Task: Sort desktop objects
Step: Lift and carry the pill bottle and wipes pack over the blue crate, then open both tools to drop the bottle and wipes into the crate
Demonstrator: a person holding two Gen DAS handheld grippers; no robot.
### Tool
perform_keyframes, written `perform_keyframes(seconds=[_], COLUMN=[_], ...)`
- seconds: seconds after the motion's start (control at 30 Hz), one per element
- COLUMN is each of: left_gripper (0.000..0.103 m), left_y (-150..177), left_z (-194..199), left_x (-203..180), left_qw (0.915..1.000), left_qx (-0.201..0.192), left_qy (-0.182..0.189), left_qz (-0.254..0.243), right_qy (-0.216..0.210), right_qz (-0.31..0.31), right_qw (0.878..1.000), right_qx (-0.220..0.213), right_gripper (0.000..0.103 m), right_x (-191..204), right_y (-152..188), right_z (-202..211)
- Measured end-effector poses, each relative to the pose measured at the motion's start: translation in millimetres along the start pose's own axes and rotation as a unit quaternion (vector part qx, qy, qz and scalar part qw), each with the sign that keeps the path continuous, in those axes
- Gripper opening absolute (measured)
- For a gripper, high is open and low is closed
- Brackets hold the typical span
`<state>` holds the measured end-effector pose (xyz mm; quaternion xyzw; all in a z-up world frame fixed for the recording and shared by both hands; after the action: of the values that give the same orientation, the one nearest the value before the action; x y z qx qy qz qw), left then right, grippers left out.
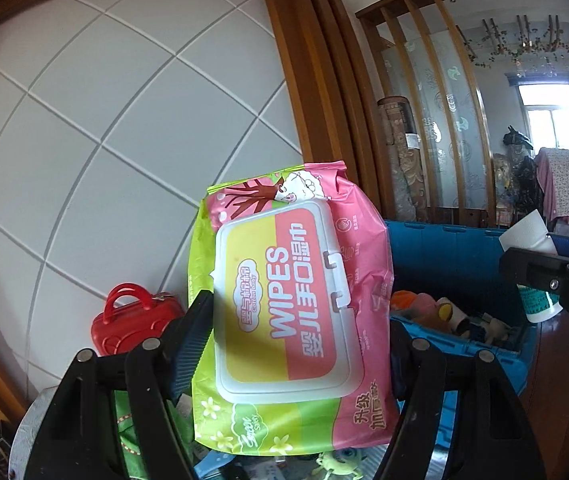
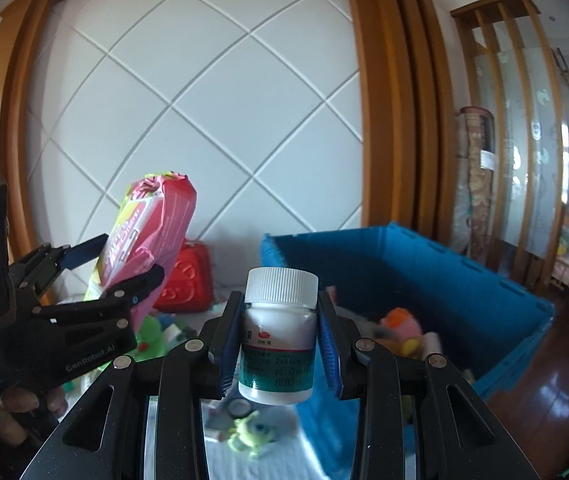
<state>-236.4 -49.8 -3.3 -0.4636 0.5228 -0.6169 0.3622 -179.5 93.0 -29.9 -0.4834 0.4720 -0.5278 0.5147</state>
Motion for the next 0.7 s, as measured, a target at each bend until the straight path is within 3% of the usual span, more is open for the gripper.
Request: perform_keyframes(seconds=[0.4, 0.7], left_gripper=[0.072, 0.074], left_y=[-46.6, -61.8], left_z=[-111.8, -163.0], left_x=[-106.8, -151.2], left_qw=[0.9999, 0.9996], left_qx=[0.006, 0.019], left_qy=[0.012, 0.006], left_qz=[-0.004, -0.022], right_qy=[0.020, 0.024], right_qz=[-0.011, -0.017], right_qw=[1.000, 0.999], right_qx=[0.011, 0.021], right_gripper=[0.034, 0.034], right_x=[-150.9, -205.5], right_y=[-31.2, -34.6], right_z=[-44.4, -76.0])
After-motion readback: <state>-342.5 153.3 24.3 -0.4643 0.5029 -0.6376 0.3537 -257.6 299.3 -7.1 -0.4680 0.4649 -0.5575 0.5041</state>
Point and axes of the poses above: each gripper's, at about its wrist camera, not at the fingertips, and z roughly against the way its jaws point, x to its left, y to its underside, the point moved 5 cm from there along -z, roughly the way its jaws point, and after that the axes turned 12 degrees about -x, right-handed, at the moved point
